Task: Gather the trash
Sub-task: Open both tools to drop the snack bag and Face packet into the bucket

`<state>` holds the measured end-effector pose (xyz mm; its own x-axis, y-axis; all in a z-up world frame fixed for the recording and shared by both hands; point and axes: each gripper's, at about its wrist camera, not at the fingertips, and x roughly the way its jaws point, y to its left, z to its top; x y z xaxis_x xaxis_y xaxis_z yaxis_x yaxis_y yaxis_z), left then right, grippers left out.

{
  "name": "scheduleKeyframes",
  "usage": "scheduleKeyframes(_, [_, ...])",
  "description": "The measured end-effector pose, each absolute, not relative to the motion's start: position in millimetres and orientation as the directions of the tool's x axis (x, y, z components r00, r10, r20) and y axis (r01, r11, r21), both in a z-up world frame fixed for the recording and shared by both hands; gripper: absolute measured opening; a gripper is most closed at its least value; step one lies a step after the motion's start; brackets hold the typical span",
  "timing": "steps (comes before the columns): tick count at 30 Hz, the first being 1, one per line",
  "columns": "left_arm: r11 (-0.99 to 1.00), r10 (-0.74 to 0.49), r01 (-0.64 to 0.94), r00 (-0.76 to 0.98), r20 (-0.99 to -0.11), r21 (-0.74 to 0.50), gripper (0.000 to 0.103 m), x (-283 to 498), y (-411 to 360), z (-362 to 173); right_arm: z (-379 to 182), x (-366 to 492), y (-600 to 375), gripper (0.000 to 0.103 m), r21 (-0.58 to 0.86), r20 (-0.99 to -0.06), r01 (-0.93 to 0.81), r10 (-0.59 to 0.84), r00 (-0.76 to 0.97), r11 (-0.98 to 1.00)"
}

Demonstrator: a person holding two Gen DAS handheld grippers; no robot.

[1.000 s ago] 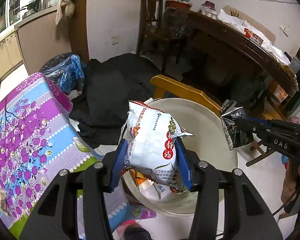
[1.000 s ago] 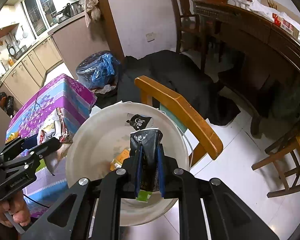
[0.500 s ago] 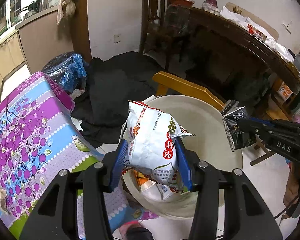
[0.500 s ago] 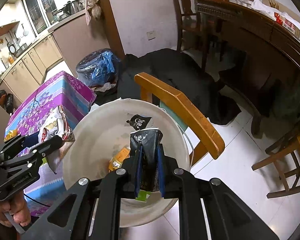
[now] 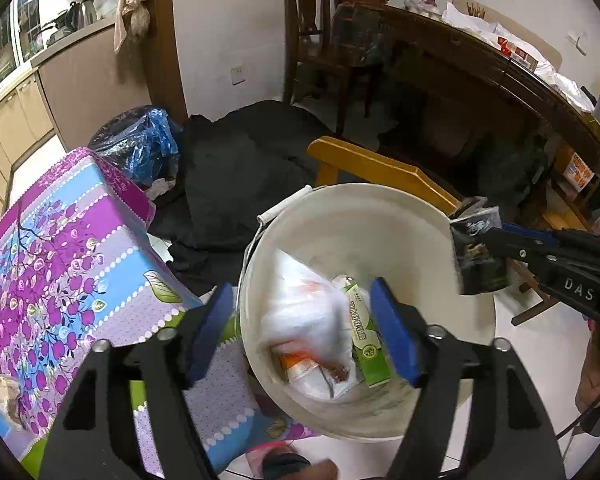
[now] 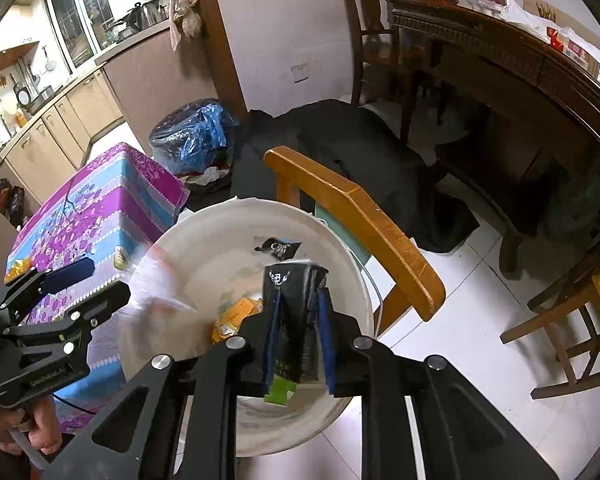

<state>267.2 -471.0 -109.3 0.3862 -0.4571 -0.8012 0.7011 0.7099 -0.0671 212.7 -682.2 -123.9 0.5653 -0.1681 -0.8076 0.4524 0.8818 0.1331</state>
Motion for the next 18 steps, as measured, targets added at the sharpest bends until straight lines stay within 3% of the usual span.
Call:
scheduleKeyframes(7, [0.72,-0.443,0.693,0.413,-0.796,-0.041,0.094,265.8,-471.3,-107.9,-119.8,207.3,-683.2,0.03,0.139,-0.796,0.455,-0.174,0.58,0.88])
scheduleKeyframes(18, [0.723,-0.436,0.69,0.421,-0.795,-0.031,0.096,264.1,-471.6,-107.4,-120.0,204.7,-679.9,0.031,0.146,-0.794,0.449,-0.166,0.585,0.882])
